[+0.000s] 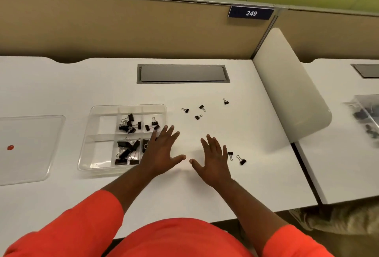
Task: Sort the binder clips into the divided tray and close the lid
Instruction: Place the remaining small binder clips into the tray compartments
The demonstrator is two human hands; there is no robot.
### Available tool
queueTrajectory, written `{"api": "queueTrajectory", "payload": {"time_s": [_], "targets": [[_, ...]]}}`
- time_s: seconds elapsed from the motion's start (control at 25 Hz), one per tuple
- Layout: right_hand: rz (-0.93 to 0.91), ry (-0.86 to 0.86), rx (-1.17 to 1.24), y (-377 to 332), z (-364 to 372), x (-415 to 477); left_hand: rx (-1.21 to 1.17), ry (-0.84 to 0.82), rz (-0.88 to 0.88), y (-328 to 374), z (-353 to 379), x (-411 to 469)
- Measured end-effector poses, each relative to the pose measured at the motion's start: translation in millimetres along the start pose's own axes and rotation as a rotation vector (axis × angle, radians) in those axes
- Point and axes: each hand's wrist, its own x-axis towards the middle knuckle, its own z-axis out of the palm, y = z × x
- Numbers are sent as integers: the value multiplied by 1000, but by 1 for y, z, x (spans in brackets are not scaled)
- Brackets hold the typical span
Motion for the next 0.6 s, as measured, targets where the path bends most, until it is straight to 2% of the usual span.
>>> {"api": "queueTrajectory", "payload": {"time_s": [0.16,0.6], "targets": [[18,1,29,54,-4,-17,-11,-48,6,43,18,-6],[40,-50,69,158,-8,-45,-34,-188,-144,110,75,-20]]}}
